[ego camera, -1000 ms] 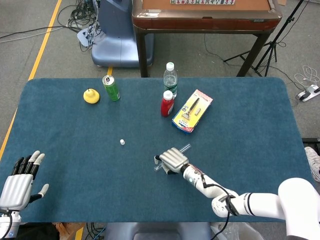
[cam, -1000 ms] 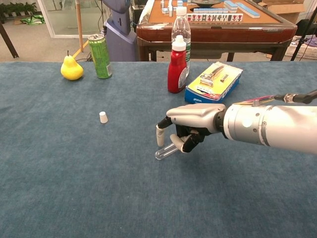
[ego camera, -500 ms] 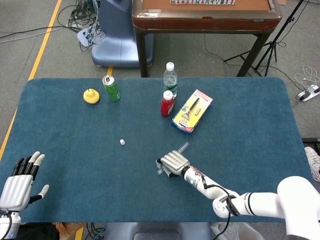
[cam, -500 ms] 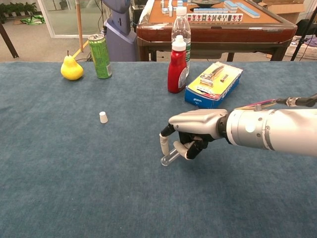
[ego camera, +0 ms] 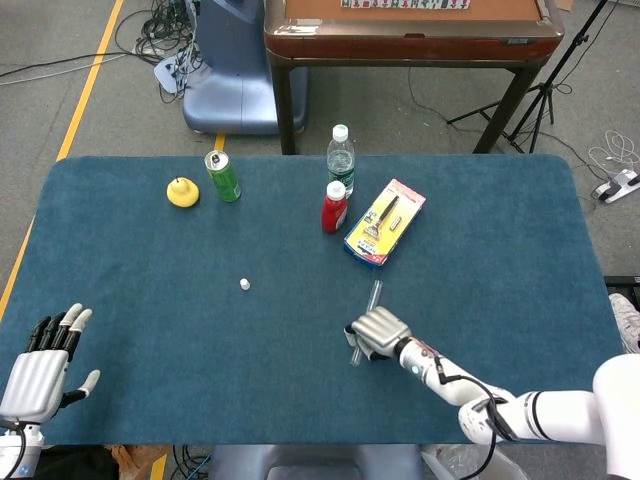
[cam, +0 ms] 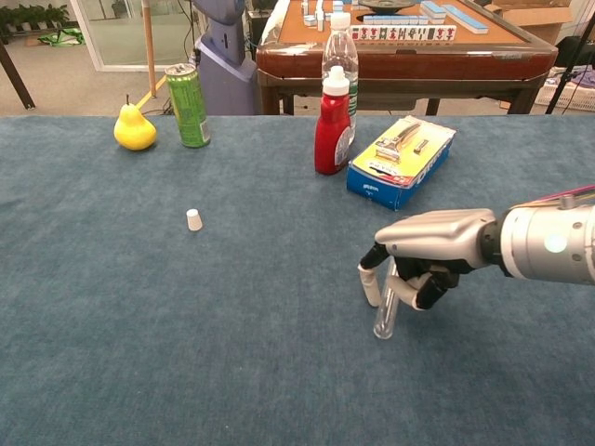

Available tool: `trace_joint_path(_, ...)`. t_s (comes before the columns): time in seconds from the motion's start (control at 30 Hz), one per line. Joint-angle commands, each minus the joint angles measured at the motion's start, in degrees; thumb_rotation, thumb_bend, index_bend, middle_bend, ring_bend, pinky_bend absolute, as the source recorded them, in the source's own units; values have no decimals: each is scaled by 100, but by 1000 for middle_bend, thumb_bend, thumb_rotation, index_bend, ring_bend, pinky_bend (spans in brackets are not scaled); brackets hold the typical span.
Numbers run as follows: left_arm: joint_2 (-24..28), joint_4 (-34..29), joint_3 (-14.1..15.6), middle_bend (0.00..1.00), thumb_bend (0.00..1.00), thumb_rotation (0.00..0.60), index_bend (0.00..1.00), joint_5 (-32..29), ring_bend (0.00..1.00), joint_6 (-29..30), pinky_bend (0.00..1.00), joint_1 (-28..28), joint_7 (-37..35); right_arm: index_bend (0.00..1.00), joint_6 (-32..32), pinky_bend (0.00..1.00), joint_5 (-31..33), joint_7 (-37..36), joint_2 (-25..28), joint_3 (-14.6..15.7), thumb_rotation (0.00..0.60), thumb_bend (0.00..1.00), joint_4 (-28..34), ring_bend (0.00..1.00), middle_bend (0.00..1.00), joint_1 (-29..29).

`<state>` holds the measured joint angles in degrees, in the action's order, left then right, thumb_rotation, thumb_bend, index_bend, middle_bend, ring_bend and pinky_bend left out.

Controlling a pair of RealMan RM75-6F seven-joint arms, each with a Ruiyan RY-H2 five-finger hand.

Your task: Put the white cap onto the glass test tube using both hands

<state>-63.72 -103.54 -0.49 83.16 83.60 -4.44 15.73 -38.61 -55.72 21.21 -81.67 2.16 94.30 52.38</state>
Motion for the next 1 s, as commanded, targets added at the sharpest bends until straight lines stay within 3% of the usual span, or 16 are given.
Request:
trace_joint_path(0.03,4,-9,1,31,248,600,47,1,4,1,19,2,8,447,-25,1000,-6,-3,175,105,600,1000,102,1000,1000,-58)
trace_joint_path(0.2,-7,-18,2,31,248,600,47,4,4,30,19,19,35,447,-98,1000,70,20,510,261,600,1000,227,1000,1000,-146)
trace_joint_path(0.5,-27,-39,-1,31,248,600,47,39,4,-4,19,-11,43,447,-809,1000,-464,-480,895,105,600,1000,452,1000,1000,-634)
trace_joint_path(0.77,-28,9,-2,31,248,600,47,39,4,-36,19,-25,-11,438,-849,1000,60,-325,1319,104,600,1000,317,1000,1000,-774)
trace_joint_path(1.0,-45,7,10,31,248,600,47,51,4,-58,19,-34,-8,294,-533,1000,705,-49,1198,88,600,1000,15,1000,1000,-615)
